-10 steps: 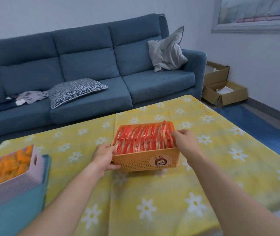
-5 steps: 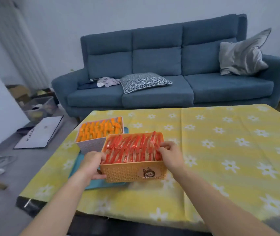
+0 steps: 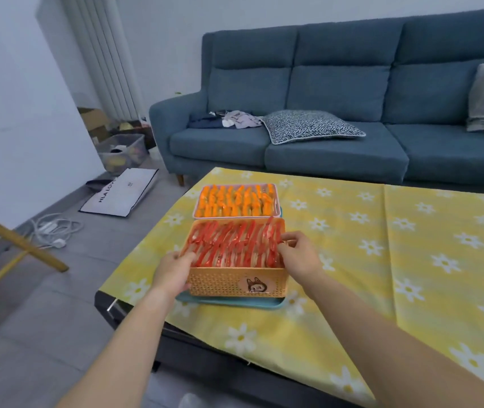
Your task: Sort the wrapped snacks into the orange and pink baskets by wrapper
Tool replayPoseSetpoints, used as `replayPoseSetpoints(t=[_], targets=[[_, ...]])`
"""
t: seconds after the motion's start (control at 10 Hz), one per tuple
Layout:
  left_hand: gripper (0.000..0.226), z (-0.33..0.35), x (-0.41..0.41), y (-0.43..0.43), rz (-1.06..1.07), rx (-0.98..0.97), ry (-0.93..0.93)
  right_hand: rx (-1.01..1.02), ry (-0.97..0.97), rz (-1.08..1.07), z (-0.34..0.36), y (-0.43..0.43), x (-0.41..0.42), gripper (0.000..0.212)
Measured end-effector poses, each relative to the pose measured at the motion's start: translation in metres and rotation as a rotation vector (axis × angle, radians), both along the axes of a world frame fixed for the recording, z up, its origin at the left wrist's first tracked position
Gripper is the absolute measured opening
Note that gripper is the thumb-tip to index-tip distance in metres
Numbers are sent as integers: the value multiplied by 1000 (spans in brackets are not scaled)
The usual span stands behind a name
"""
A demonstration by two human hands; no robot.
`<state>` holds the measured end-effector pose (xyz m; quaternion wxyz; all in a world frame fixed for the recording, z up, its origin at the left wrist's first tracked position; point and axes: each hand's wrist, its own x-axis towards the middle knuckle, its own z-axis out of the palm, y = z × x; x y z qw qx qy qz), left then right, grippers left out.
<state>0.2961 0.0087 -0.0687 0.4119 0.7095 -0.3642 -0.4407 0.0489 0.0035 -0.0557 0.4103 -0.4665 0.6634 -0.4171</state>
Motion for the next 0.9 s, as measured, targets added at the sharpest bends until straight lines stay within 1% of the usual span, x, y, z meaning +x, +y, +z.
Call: replayPoseSetpoints(t=[0.1, 0.2, 0.3, 0.4, 0.5, 0.7, 0.8, 0.9], targets=[[12, -6, -1, -6, 2, -22, -116, 44, 132, 101, -7, -5, -1, 30], [63, -11, -2, -10, -107, -87, -569, -87, 562, 141, -8, -9, -3, 49], [71, -12, -15, -12, -288, -269, -1059, -264, 935, 331, -7, -16, 5, 68], [67, -16, -28, -21, -482, -198, -1149, -176, 1114, 547, -15, -25, 17, 79], [64, -19, -32, -25, -548, -61, -1158, -112, 1183, 585, -22, -28, 25, 82], [63, -11, -40, -25, -530, -31, -1153, -103, 1169, 575, -18, -30, 29, 85], [63, 1, -46, -17, -488, -72, -1136, -135, 1128, 556, -5, -22, 22, 82], [65, 21, -56, -10, -476, -132, -1156, -220, 1124, 461, 17, -13, 7, 70]])
